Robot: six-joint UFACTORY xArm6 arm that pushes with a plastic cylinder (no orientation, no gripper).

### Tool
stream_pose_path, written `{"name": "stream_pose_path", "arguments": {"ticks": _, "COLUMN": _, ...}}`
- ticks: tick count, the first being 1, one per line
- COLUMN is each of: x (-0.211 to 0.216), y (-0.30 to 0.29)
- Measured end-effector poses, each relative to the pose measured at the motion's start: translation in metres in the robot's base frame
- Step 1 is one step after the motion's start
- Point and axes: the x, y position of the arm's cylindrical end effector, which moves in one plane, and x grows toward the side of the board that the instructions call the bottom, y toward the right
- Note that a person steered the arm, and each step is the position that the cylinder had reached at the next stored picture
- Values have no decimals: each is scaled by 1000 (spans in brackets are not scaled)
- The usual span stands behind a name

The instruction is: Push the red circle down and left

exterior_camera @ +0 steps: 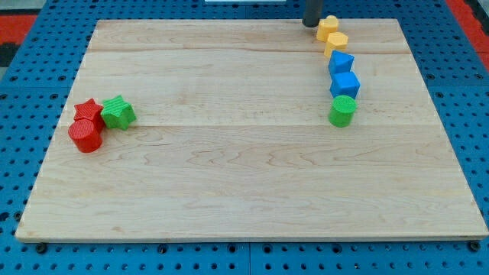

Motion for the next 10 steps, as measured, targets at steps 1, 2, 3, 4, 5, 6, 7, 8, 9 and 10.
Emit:
{"name": "stream_pose_path", "arguments": {"ticks": 1, "x": 15, "y": 0}}
{"name": "stream_pose_path", "arguments": {"ticks": 2, "x": 24, "y": 7}}
{"name": "stream_pose_path", "arguments": {"ticks": 3, "x": 20, "y": -39}}
{"name": "stream_pose_path", "arguments": {"ticks": 4, "x": 21, "y": -133}}
{"name": "stream_pose_path", "arguments": {"ticks": 5, "x": 36, "y": -255}}
{"name": "stream_pose_path", "arguments": {"ticks": 6, "x": 88, "y": -330}}
{"name": "stream_pose_path", "arguments": {"ticks": 7, "x": 141, "y": -391}}
{"name": "stream_pose_path", "arguments": {"ticks": 8, "x": 196, "y": -415}}
{"name": "stream_pose_path", "arguments": {"ticks": 9, "x": 239, "y": -379}}
{"name": "stream_pose_path", "arguments": {"ticks": 10, "x": 283, "y": -328}}
